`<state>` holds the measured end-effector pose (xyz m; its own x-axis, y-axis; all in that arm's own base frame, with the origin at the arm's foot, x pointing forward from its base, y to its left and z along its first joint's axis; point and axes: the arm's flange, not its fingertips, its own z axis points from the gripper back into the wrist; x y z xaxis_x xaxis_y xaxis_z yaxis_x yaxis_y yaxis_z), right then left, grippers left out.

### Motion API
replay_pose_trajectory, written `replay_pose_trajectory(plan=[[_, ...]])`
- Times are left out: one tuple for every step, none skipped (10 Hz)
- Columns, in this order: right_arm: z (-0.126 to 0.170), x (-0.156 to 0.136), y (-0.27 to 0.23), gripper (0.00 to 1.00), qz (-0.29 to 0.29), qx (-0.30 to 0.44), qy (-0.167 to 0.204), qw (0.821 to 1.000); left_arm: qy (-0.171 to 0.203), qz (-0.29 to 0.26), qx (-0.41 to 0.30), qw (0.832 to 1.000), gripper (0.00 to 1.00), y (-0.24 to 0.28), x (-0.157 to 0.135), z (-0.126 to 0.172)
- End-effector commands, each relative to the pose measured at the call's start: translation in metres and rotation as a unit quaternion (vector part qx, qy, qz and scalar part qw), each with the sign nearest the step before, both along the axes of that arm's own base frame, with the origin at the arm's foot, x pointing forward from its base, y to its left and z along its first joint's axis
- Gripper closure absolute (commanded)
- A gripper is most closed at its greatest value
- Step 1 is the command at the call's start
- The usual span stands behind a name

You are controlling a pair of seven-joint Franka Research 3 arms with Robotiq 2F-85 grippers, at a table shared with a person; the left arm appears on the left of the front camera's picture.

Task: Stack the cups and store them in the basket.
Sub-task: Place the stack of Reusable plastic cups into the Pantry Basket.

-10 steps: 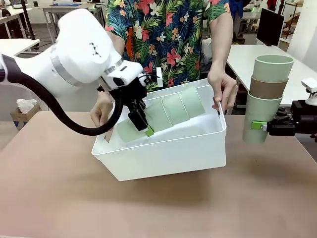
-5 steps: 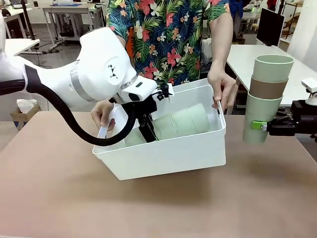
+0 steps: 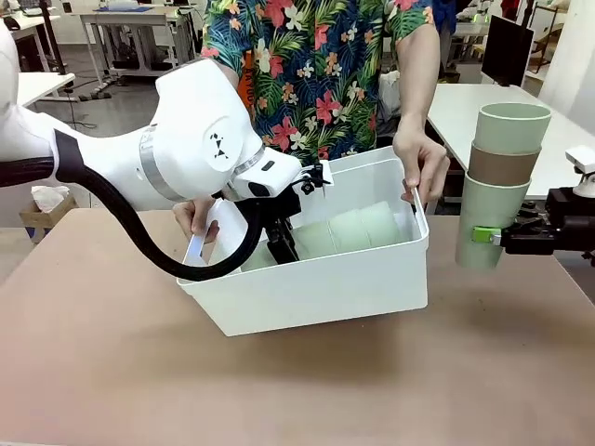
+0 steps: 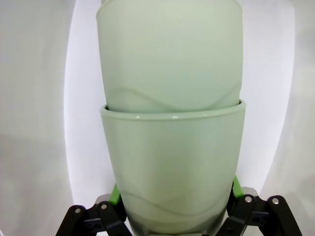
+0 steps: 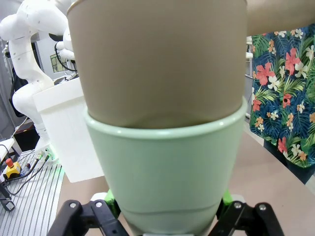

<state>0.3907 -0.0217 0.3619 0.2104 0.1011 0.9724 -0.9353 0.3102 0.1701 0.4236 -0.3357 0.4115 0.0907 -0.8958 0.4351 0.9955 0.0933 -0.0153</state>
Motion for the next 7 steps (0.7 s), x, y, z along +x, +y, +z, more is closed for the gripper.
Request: replay_pose_trajectory(plan=[[0.004, 0.0, 0.0, 0.15, -0.001, 0.0, -0.006, 1.0, 0.001, -0.006, -0.02, 1.0, 0.0, 0.003, -0.007, 0.003], [0.004, 0.0, 0.0, 0.15, -0.001, 0.0, -0.006, 1.0, 0.004, -0.008, -0.023, 1.0, 0.0, 0.005, -0.008, 0.006], [0.004, 0.0, 0.0, 0.15, -0.001, 0.0, -0.006, 1.0, 0.004, -0.01, -0.019, 1.0, 0.0, 0.011, -0.008, 0.012], [0.004, 0.0, 0.0, 0.15, -0.001, 0.0, -0.006, 1.0, 0.009, -0.01, -0.025, 1.0, 0.0, 0.017, -0.008, 0.022], [0.004, 0.0, 0.0, 0.15, -0.001, 0.0, -0.006, 1.0, 0.01, -0.012, -0.035, 0.999, 0.0, 0.026, -0.01, 0.039], [0.004, 0.0, 0.0, 0.15, -0.001, 0.0, -0.006, 1.0, 0.014, -0.014, -0.044, 0.999, 0.0, 0.036, -0.01, 0.053], [0.004, 0.0, 0.0, 0.15, -0.001, 0.0, -0.006, 1.0, 0.017, -0.017, -0.059, 0.998, 0.0, 0.05, -0.012, 0.071]])
